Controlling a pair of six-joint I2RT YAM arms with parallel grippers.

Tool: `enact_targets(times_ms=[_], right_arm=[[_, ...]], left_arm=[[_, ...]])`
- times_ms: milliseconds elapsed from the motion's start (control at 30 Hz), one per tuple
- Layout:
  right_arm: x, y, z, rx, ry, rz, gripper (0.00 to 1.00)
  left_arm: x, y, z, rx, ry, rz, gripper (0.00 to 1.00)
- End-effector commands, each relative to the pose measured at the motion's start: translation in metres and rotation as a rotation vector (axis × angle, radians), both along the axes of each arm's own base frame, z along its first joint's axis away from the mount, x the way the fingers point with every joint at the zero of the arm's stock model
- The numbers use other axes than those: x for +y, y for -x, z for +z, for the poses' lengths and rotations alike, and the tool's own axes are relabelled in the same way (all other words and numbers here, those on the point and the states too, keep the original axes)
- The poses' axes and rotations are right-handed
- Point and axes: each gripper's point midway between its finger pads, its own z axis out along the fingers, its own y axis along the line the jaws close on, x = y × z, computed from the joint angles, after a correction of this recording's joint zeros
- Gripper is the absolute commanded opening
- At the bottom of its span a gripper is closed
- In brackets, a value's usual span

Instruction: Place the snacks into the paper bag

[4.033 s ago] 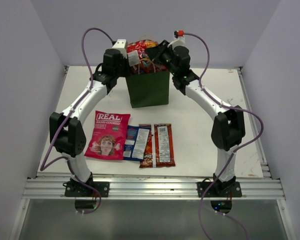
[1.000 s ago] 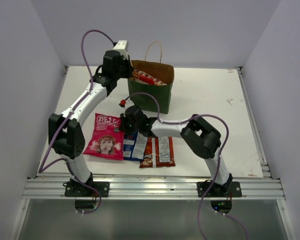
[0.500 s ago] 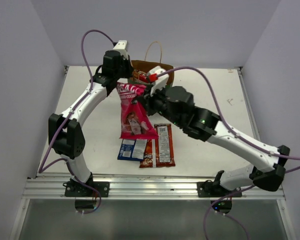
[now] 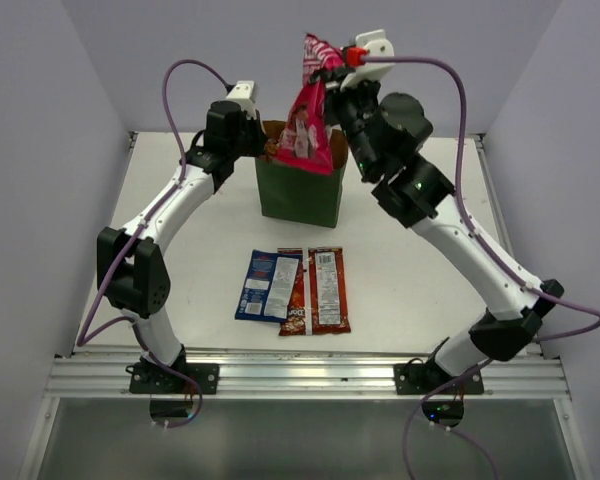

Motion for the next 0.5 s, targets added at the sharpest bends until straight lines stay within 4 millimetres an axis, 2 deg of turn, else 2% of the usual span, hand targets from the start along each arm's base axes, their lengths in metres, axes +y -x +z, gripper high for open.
enact_targets(times_ms=[0, 33, 67, 100, 133, 233, 333, 400, 433, 467], right_arm=[[-0.015, -0.026, 0.064, -0.165, -0.104, -0.011, 0.00], [-0.031, -0.029, 0.090, -0.211, -0.142, -0.028, 0.00], [-0.034, -0.033, 0.098, -0.222, -0.160, -0.026, 0.00], [-0.022, -0.051, 0.087, -0.196, -0.137, -0.006, 0.00], [-0.039, -0.049, 0.115, -0.251, -0.184, -0.016, 0.00], [-0.037, -0.077, 0.117, -0.218, -0.250, 0.038, 0.00], [-0.031, -0.104, 0.097, -0.172, -0.253, 0.073, 0.00], [-0.027, -0.112, 0.086, -0.148, -0.276, 0.102, 0.00], [-0.022, -0.120, 0.062, -0.102, -0.254, 0.119, 0.00], [-0.019, -0.124, 0.053, -0.092, -0.255, 0.134, 0.00]], left_arm=[[-0.007, 0.011, -0.021, 0.085, -0.015, -0.030, 0.00], [-0.007, 0.011, -0.020, 0.085, -0.015, -0.030, 0.00], [-0.006, 0.011, -0.021, 0.087, -0.017, -0.029, 0.00], [-0.006, 0.010, -0.021, 0.087, -0.017, -0.027, 0.00], [-0.006, 0.010, -0.021, 0.088, -0.019, -0.028, 0.00], [-0.006, 0.009, -0.022, 0.091, -0.020, -0.028, 0.00], [-0.006, 0.008, -0.023, 0.093, -0.022, -0.025, 0.00], [-0.005, 0.009, -0.025, 0.096, -0.029, -0.025, 0.00], [-0.004, 0.009, -0.026, 0.099, -0.032, -0.021, 0.00], [-0.004, 0.009, -0.028, 0.101, -0.036, -0.021, 0.00]])
